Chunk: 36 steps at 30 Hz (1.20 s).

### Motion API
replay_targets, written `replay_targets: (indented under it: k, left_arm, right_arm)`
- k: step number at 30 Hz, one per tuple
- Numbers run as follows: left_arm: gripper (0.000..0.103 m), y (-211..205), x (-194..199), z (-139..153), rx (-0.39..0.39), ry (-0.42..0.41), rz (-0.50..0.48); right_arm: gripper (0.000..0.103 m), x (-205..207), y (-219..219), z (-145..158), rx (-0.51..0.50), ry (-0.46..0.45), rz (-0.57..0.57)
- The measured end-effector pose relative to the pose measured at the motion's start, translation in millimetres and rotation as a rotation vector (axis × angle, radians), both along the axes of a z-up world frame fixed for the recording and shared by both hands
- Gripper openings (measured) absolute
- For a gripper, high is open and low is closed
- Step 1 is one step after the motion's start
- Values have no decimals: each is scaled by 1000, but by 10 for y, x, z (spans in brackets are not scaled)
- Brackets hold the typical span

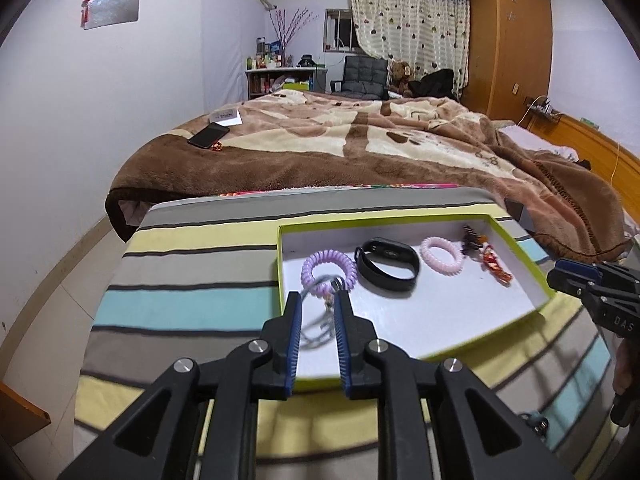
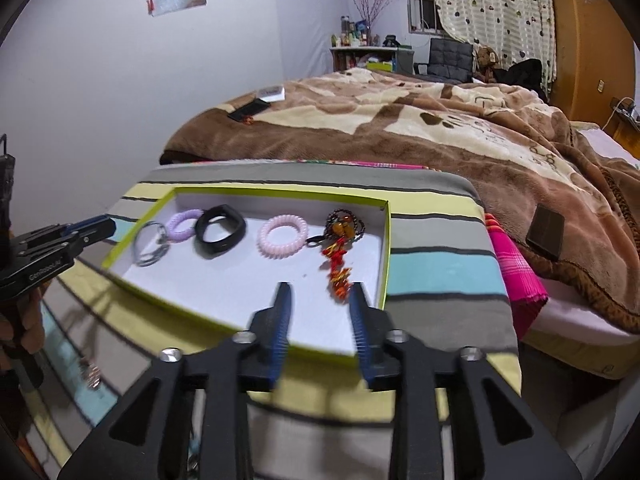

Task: Organize jewelry
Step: 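Open both grippers to drop the blue tie and red charm in the tray, then move the left gripper to the heart hair clip while the right gripper moves to the black teal-bead hair tie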

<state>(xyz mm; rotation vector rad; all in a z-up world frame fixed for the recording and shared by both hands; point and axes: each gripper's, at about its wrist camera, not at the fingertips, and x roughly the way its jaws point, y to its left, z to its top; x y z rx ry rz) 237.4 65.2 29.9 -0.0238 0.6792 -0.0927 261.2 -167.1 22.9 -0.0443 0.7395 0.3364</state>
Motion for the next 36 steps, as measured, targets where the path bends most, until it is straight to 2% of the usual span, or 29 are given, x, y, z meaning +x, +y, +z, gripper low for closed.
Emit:
replay_targets:
  k: [10,19,26,36]
  left_arm:
    - [17,-18,-636,66,-42,-34,-3]
    - [17,-134,-1194,69,-35,-61,-24]
    - [17,-175,-1501,76,-25,-85,-41]
    - [17,-171,-1782,-6,-27,-73,-35]
  right_arm:
    - [33,-723,-25,148,48,-49,19]
    - [33,-1274,-32,124,67,-56,35]
    - [33,-1547,-56,104,73,-55,37]
    - [33,-1723,-64,45,89,-32,47]
